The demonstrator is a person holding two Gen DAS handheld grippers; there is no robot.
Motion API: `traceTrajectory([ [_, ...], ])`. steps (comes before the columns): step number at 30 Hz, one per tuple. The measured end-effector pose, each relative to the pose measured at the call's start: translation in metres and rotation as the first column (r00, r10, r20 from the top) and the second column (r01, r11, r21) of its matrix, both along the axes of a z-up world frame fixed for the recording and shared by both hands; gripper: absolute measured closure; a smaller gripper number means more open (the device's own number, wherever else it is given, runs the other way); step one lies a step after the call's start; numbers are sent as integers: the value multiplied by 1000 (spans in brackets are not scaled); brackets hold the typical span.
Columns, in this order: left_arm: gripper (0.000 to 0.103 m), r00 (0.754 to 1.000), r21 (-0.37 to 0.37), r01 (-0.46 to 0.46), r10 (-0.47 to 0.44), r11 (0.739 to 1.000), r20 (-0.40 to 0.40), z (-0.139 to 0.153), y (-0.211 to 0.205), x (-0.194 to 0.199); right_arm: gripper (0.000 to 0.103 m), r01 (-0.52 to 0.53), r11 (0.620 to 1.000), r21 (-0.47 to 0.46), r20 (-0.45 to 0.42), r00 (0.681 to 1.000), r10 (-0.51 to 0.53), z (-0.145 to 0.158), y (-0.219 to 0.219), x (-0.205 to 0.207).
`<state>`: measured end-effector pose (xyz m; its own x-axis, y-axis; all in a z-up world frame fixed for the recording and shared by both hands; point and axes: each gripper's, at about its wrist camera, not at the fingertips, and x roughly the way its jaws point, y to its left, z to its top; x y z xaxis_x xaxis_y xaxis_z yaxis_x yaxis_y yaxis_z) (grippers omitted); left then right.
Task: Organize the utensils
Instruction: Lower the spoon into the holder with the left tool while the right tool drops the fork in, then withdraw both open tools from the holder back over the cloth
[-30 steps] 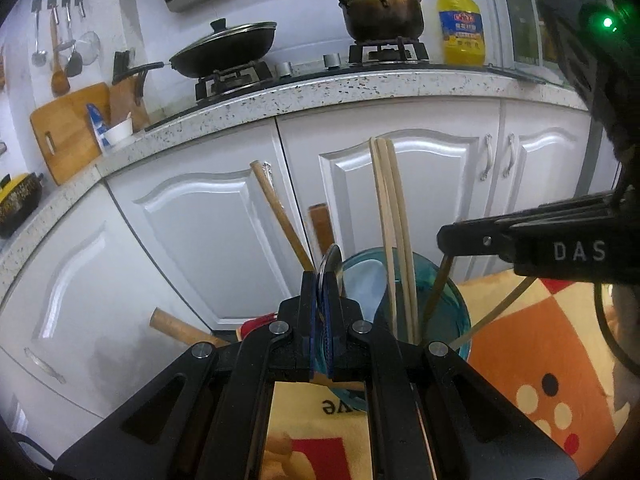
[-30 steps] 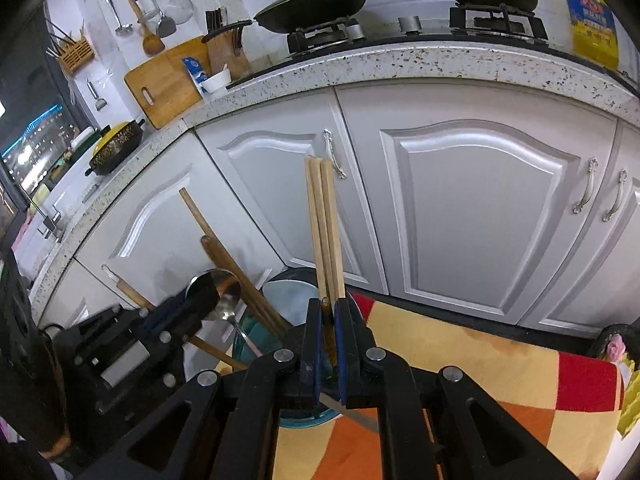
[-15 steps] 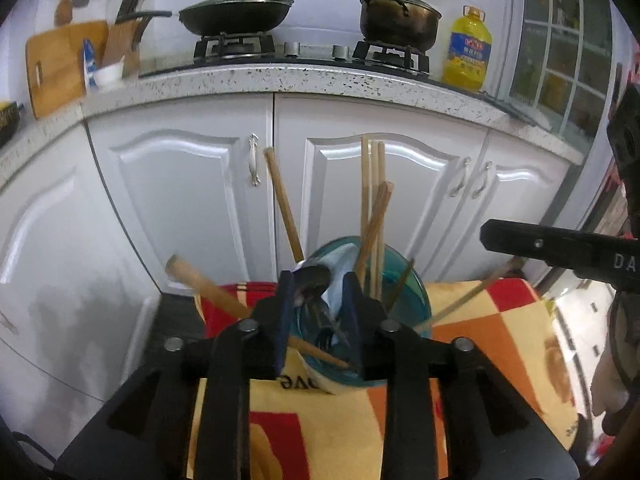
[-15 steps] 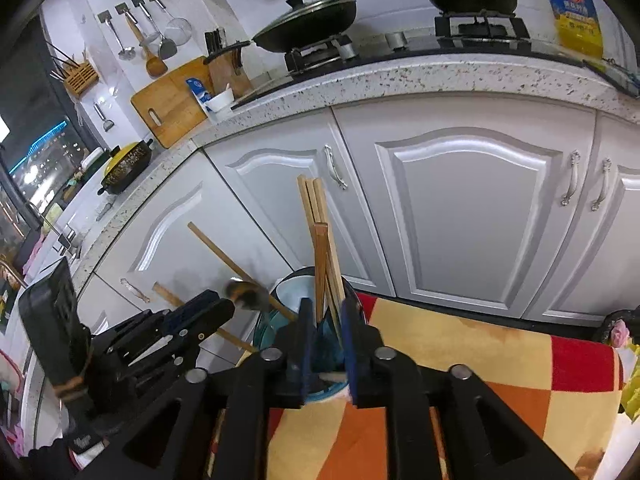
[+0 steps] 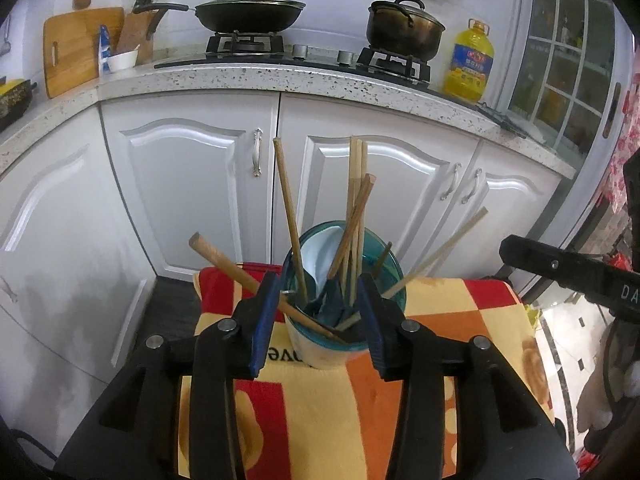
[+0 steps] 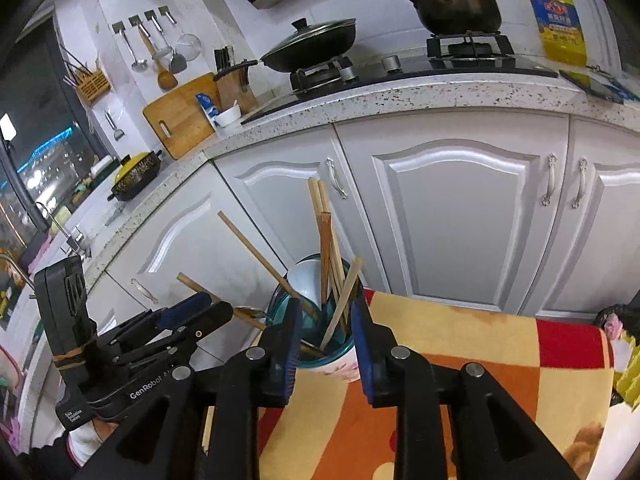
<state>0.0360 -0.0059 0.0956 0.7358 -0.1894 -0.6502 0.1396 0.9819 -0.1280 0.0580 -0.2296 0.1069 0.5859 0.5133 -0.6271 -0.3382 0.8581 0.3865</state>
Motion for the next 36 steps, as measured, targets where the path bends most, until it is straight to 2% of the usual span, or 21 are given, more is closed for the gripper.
traceTrajectory([
  [5, 64, 1000, 18, -20, 20, 1000, 12, -1, -8, -17, 78, 7, 1000, -7, -2, 1000, -7, -7, 0, -15],
  [12, 64, 999, 19, -43, 43, 999, -12, -5, -11, -31, 77, 28, 999, -47, 5, 1000, -28, -19, 4, -35],
  [23, 64, 998, 42, -57, 57, 997, 11, 2, -12, -50, 65, 45, 996, -81, 25, 999, -43, -24, 14, -54],
  [36, 64, 994, 74, -106, 103, 992, 33, 6, -3, -61, 62, 53, 991, -124, 58, 997, -46, -25, 29, -63],
])
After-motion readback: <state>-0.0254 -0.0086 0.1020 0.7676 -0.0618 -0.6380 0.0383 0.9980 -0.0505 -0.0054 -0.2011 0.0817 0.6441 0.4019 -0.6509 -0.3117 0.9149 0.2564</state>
